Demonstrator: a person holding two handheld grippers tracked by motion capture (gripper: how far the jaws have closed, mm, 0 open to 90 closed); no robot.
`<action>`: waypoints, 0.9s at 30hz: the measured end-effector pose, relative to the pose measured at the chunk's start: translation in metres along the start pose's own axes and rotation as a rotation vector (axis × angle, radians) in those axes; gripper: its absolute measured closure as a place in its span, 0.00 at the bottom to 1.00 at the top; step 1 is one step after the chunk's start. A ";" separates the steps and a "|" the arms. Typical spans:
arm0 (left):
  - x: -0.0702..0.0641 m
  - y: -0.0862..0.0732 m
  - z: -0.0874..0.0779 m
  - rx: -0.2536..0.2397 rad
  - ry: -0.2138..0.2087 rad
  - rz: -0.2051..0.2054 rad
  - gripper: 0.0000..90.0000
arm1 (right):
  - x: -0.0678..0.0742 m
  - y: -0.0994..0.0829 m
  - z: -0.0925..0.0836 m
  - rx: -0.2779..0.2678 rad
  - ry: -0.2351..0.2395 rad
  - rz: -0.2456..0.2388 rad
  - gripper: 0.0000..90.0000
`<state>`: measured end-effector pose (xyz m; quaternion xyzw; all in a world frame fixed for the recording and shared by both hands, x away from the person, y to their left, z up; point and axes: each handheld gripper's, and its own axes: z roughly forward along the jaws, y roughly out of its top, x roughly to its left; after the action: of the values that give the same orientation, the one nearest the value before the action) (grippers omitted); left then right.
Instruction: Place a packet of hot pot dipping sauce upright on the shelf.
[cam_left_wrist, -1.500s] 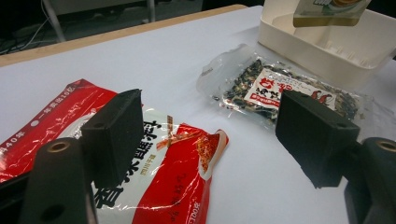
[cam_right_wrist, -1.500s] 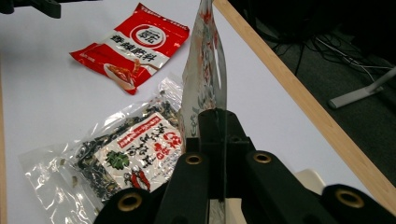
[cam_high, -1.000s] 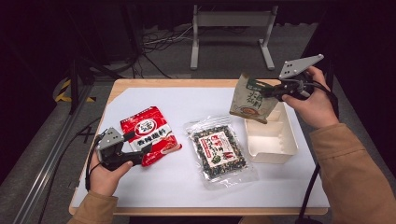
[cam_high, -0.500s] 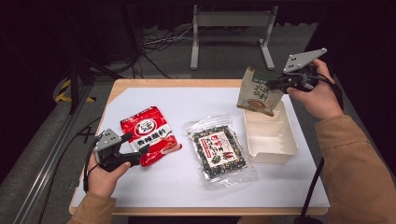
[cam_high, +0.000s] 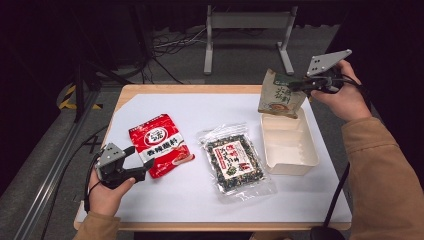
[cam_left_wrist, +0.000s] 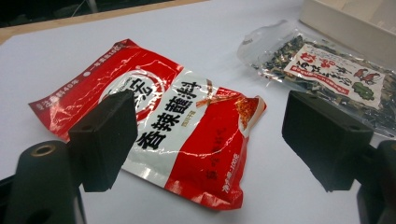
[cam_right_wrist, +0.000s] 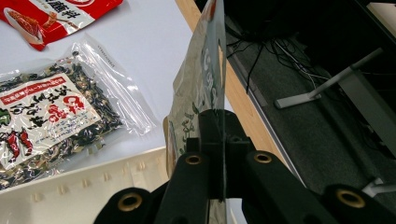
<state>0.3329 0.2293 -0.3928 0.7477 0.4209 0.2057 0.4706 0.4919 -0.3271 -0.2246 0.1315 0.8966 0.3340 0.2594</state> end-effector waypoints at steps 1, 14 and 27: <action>0.000 -0.001 -0.001 0.001 0.005 -0.006 0.21 | 0.000 0.000 0.000 0.000 0.000 0.000 1.00; 0.003 -0.003 0.001 0.009 0.007 -0.019 0.21 | -0.008 -0.013 0.008 0.040 -0.037 -0.038 1.00; 0.003 -0.004 0.003 0.012 0.000 -0.025 0.21 | -0.010 -0.025 0.022 0.077 -0.056 -0.045 1.00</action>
<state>0.3349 0.2308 -0.3975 0.7454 0.4312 0.1972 0.4686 0.5106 -0.3379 -0.2515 0.1304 0.9038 0.2898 0.2865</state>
